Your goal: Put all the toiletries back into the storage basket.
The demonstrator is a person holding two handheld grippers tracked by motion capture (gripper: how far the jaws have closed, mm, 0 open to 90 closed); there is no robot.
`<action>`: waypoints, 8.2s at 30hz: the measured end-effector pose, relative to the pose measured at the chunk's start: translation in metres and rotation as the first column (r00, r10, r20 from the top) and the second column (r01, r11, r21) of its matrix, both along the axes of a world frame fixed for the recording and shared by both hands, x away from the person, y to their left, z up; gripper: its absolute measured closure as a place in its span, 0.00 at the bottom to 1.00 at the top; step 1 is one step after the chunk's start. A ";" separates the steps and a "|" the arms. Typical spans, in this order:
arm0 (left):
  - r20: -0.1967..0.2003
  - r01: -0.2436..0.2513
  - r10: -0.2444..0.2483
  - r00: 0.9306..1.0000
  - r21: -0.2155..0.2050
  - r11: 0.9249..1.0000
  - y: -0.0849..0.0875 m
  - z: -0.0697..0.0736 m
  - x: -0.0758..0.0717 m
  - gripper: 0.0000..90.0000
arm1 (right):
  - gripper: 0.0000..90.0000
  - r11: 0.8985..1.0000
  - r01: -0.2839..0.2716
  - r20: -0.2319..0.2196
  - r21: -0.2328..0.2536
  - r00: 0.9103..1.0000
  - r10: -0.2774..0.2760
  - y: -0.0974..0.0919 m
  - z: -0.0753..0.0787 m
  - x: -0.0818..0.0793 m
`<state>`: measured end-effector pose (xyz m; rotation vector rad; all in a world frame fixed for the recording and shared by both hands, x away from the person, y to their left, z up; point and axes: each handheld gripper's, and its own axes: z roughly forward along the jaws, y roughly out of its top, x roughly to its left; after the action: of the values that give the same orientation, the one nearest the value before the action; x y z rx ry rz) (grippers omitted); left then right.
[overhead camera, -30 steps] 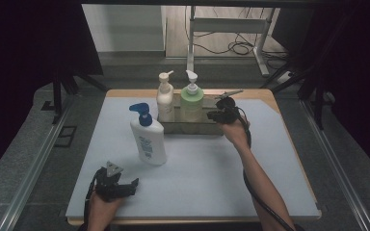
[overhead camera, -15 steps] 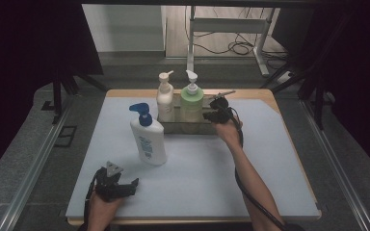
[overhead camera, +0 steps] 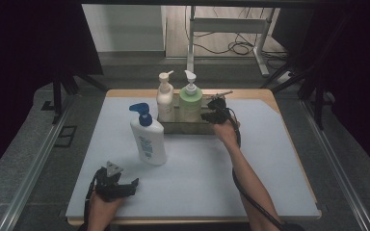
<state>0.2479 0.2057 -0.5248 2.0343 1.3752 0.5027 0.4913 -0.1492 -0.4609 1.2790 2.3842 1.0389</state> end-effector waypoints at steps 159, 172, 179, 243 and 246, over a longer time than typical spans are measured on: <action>-0.011 0.001 -0.001 1.000 0.007 1.000 0.000 0.002 0.001 0.12 | 0.00 0.994 -0.094 0.215 -0.046 0.971 0.102 -0.116 0.001 -0.186; 0.020 0.009 -0.009 1.000 0.029 1.000 -0.002 0.007 0.002 0.29 | 0.00 0.994 -0.087 0.148 -0.072 0.984 0.097 -0.122 -0.038 -0.194; 0.050 0.011 -0.012 0.999 0.026 1.000 0.000 0.013 0.002 0.40 | 0.00 0.994 -0.076 0.119 -0.082 0.989 0.085 -0.125 -0.052 -0.194; 0.028 0.117 -0.113 0.993 -0.169 0.979 0.000 0.005 0.111 0.99 | 0.00 0.993 -0.082 0.072 -0.090 0.993 0.089 -0.126 -0.062 -0.191; 0.029 0.126 -0.122 0.992 -0.169 0.978 -0.004 0.005 0.111 0.99 | 0.00 0.993 -0.083 0.071 -0.089 0.993 0.089 -0.126 -0.062 -0.191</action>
<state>0.3585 0.2013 -0.5197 1.9558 1.2272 0.3365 0.3000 -0.2747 -0.5231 1.0972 2.4180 0.9776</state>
